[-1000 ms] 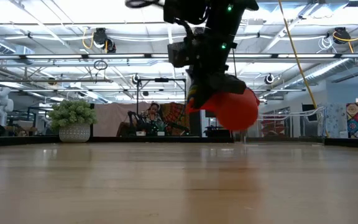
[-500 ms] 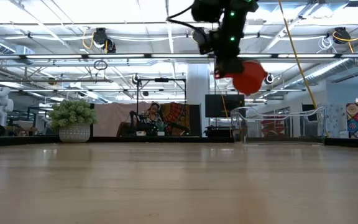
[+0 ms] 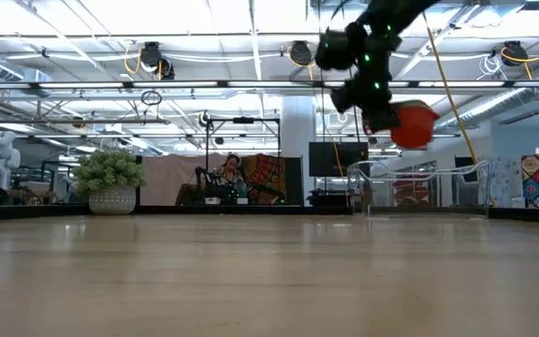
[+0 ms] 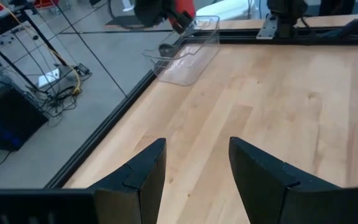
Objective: Nest measuring cups in basket
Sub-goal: Put the stack of measuring cups into the transparent bin
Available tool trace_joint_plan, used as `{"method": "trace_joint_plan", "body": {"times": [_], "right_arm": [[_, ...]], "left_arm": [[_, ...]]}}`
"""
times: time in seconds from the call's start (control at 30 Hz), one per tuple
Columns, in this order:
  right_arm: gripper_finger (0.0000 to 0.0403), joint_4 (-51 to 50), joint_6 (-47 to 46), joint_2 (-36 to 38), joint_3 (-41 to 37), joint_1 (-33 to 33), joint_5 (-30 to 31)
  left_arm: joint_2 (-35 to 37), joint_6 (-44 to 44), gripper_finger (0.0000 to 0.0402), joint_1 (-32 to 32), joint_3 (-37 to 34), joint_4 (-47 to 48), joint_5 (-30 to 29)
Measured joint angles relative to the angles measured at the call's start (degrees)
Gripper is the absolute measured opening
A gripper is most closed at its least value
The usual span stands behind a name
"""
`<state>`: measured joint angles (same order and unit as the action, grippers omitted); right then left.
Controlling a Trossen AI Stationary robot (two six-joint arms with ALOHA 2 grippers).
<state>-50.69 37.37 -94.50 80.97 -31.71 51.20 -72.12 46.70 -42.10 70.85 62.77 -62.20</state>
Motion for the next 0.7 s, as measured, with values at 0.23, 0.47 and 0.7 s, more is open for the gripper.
{"method": "trace_joint_plan", "body": {"times": [0.23, 0.47, 0.7], "right_arm": [[0.0021, 5.6, 0.0, 0.0, -8.5, -3.2, 0.0], [0.0021, 12.4, 3.0, 0.0, -15.1, -5.8, -0.1], [0.0021, 15.8, 3.4, 0.0, -20.1, -7.9, -0.3]], "left_arm": [[0.0, 0.4, 0.0179, -1.6, 0.0, 0.0, -0.9], [0.0, 0.4, 0.0179, -1.6, 0.0, 0.0, -0.9], [0.0, 0.3, 0.0179, -1.6, 0.0, 0.0, -1.9]]}}
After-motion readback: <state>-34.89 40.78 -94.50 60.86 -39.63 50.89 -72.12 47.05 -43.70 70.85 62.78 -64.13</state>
